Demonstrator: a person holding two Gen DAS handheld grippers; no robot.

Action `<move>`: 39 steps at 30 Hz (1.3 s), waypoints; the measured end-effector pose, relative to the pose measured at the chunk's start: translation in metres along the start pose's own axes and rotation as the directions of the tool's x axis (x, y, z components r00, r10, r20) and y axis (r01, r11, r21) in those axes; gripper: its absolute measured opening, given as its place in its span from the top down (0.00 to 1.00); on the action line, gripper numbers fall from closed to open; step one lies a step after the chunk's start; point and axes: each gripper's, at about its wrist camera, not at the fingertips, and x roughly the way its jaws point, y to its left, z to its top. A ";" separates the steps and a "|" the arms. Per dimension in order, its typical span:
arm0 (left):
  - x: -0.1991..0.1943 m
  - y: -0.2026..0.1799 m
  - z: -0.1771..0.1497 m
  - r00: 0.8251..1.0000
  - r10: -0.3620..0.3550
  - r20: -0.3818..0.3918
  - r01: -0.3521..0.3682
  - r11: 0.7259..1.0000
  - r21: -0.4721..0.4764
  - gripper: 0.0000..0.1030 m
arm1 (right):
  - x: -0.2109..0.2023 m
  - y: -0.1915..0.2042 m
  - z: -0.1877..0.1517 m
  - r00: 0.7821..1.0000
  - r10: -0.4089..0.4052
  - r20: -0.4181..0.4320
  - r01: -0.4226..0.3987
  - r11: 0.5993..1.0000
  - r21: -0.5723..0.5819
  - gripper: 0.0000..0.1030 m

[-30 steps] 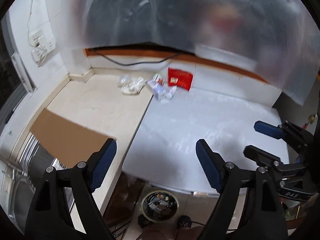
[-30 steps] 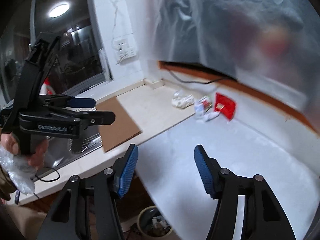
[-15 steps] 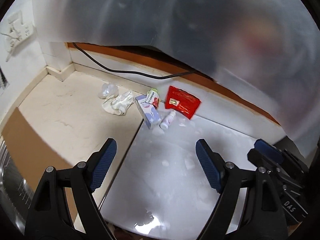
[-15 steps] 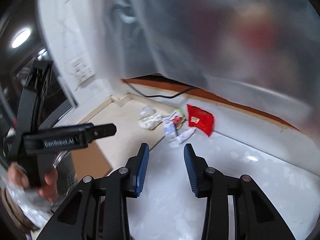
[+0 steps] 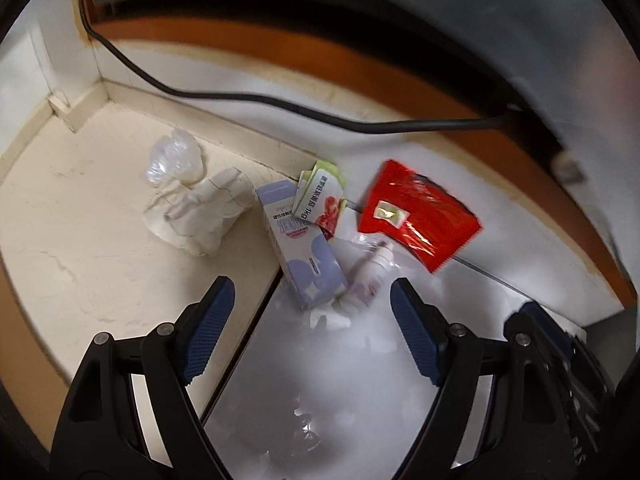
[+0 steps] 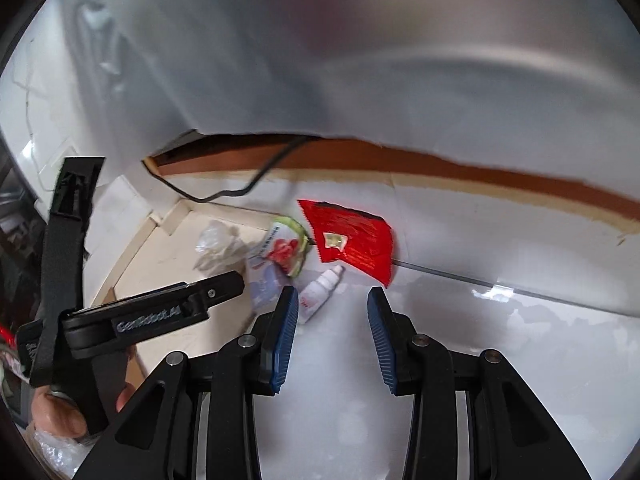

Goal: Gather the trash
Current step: 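Raise both tools back over the countertop trash, then grasp the white dropper bottle with the right tool while the left tool grasps the white-and-blue carton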

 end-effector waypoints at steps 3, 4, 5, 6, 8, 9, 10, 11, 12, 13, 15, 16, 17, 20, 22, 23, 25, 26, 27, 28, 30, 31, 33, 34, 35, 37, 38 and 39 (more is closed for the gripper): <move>0.026 0.003 0.006 1.000 0.009 -0.020 -0.009 1.000 -0.018 0.26 | 0.019 -0.007 -0.004 1.000 0.000 -0.005 0.000 1.000 0.020 0.64; 0.036 0.003 0.007 0.999 0.013 -0.030 -0.014 1.000 -0.022 0.26 | 0.024 -0.008 -0.005 1.000 -0.002 -0.005 0.002 1.000 0.025 0.64; 0.042 0.004 0.008 0.999 0.018 -0.036 -0.018 1.000 -0.022 0.26 | 0.028 -0.010 -0.007 1.000 -0.002 -0.007 0.003 0.999 0.032 0.64; 0.050 0.004 0.009 0.999 0.024 -0.043 -0.024 0.999 -0.022 0.26 | 0.032 -0.011 -0.008 1.000 -0.003 -0.009 0.004 0.999 0.036 0.64; 0.063 0.004 0.011 0.998 0.035 -0.052 -0.036 0.999 -0.023 0.27 | 0.039 -0.012 -0.010 1.000 -0.003 -0.013 0.004 0.999 0.042 0.64; 0.069 0.006 0.012 0.998 0.038 -0.057 -0.040 0.999 -0.026 0.29 | 0.042 -0.012 -0.011 1.000 -0.002 -0.015 0.003 0.999 0.044 0.64; 0.075 0.006 0.013 0.997 0.041 -0.060 -0.043 0.999 -0.027 0.33 | 0.047 -0.012 -0.012 1.000 0.001 -0.018 0.000 0.999 0.045 0.64; 0.080 0.007 0.012 0.997 0.041 -0.066 -0.043 0.999 -0.030 0.39 | 0.048 -0.012 -0.013 1.000 0.003 -0.020 -0.002 0.999 0.046 0.64; 0.084 0.009 0.012 0.997 0.033 -0.071 -0.036 0.998 -0.041 0.42 | 0.050 -0.012 -0.014 1.000 0.003 -0.023 -0.002 0.999 0.047 0.64; 0.086 0.011 0.011 0.997 0.024 -0.073 -0.028 0.998 -0.051 0.47 | 0.053 -0.011 -0.015 1.000 0.003 -0.026 -0.002 0.999 0.047 0.64; 0.088 0.018 0.010 0.996 0.002 -0.084 -0.008 0.997 -0.077 0.57 | 0.061 -0.009 -0.016 0.999 0.004 -0.034 -0.002 0.999 0.048 0.64; 0.091 0.020 0.008 0.996 -0.003 -0.091 -0.004 0.997 -0.076 0.62 | 0.066 -0.008 -0.017 0.999 0.005 -0.038 -0.003 0.999 0.050 0.64; 0.092 0.020 0.007 0.996 0.000 -0.094 -0.006 0.998 -0.069 0.65 | 0.070 -0.007 -0.017 0.999 0.006 -0.042 -0.004 0.999 0.053 0.64; 0.093 0.024 0.001 0.996 0.001 -0.092 -0.005 0.999 -0.043 0.70 | 0.082 -0.001 -0.018 0.998 0.014 -0.060 -0.011 0.998 0.064 0.64; 0.090 0.031 -0.005 0.995 -0.005 -0.095 0.000 0.999 -0.054 0.70 | 0.091 0.004 -0.018 0.997 0.020 -0.071 -0.015 0.998 0.067 0.64; 0.089 0.035 -0.007 0.995 -0.006 -0.098 0.000 0.998 -0.065 0.70 | 0.098 0.007 -0.019 0.997 0.022 -0.078 -0.017 0.998 0.067 0.64; 0.085 0.045 -0.011 0.994 -0.021 -0.103 0.011 0.995 -0.097 0.70 | 0.113 0.015 -0.019 0.995 0.025 -0.095 -0.018 0.997 0.070 0.64; 0.084 0.048 -0.012 0.994 -0.026 -0.103 0.015 0.994 -0.106 0.70 | 0.118 0.017 -0.019 0.995 0.023 -0.099 -0.016 0.997 0.072 0.64; 0.080 0.052 -0.014 0.994 -0.030 -0.101 0.018 0.993 -0.121 0.70 | 0.125 0.021 -0.019 0.994 0.019 -0.107 -0.011 0.997 0.073 0.64; 0.077 0.055 -0.016 0.995 -0.032 -0.100 0.019 0.991 -0.130 0.70 | 0.133 0.025 -0.020 0.993 0.008 -0.116 0.000 0.997 0.072 0.64; 0.071 0.060 -0.020 0.995 -0.038 -0.095 0.024 0.989 -0.145 0.70 | 0.144 0.029 -0.021 0.994 -0.020 -0.110 0.026 0.998 0.060 0.64; 0.068 0.063 -0.022 0.995 -0.042 -0.096 0.026 0.988 -0.155 0.70 | 0.149 0.031 -0.022 0.993 -0.031 -0.117 0.038 0.998 0.059 0.64; 0.062 0.069 -0.025 0.994 -0.051 -0.093 0.034 0.985 -0.172 0.70 | 0.159 0.037 -0.024 0.989 -0.053 -0.135 0.061 0.997 0.055 0.64; 0.058 0.071 -0.028 0.994 -0.055 -0.091 0.038 0.983 -0.179 0.70 | 0.161 0.038 -0.025 0.990 -0.060 -0.127 0.067 0.996 0.051 0.65; 0.055 0.074 -0.030 0.995 -0.056 -0.088 0.039 0.983 -0.181 0.70 | 0.164 0.041 -0.026 0.989 -0.072 -0.128 0.078 0.996 0.042 0.66; 0.043 0.070 -0.036 0.995 -0.061 -0.080 0.045 0.982 -0.185 0.70 | 0.166 0.046 -0.028 0.988 -0.078 -0.132 0.082 0.996 0.028 0.73; 0.040 0.071 -0.038 0.995 -0.065 -0.077 0.049 0.981 -0.189 0.70 | 0.167 0.048 -0.030 0.988 -0.079 -0.133 0.083 0.996 0.025 0.73; 0.033 0.074 -0.037 0.995 -0.070 -0.075 0.054 0.980 -0.192 0.70 | 0.166 0.049 -0.032 0.988 -0.085 -0.131 0.089 0.996 0.022 0.74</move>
